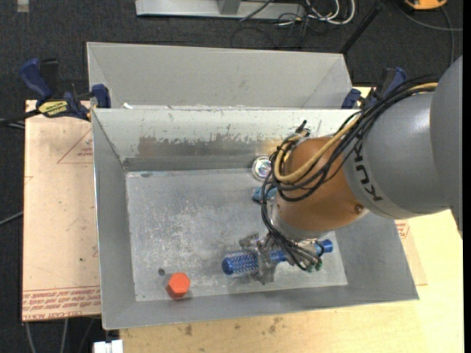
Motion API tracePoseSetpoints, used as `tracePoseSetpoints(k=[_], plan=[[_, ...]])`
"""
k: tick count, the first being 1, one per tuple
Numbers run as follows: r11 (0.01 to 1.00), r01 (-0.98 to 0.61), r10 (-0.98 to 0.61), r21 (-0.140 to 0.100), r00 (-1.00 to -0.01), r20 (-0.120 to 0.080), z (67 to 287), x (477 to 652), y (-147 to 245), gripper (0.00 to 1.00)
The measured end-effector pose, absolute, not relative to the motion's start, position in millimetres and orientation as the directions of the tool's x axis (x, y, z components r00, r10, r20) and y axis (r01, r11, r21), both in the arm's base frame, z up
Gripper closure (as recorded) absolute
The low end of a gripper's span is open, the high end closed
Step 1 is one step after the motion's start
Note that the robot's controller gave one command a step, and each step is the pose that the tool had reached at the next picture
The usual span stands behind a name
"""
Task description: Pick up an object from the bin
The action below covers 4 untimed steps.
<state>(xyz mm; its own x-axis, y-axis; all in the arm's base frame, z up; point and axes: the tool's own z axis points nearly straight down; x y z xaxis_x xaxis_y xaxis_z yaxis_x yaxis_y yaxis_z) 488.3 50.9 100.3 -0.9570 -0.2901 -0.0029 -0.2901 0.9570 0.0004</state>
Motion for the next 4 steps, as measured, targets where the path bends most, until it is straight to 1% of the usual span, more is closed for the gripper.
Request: tracePoseSetpoints(k=[1, 2, 3, 4], plan=[[0.957, -0.291, -0.291, 0.001, -0.957, -0.002, 108, 488.4, 51, 1.00], [0.956, -0.293, -0.293, 0.000, -0.956, -0.003, 128, 488.9, 53, 1.00], [0.956, -0.295, -0.295, 0.000, -0.956, -0.003, 142, 489.2, 53, 1.00], [0.955, -0.295, -0.295, 0.000, -0.955, -0.004, 169, 490.0, 54, 1.00]])
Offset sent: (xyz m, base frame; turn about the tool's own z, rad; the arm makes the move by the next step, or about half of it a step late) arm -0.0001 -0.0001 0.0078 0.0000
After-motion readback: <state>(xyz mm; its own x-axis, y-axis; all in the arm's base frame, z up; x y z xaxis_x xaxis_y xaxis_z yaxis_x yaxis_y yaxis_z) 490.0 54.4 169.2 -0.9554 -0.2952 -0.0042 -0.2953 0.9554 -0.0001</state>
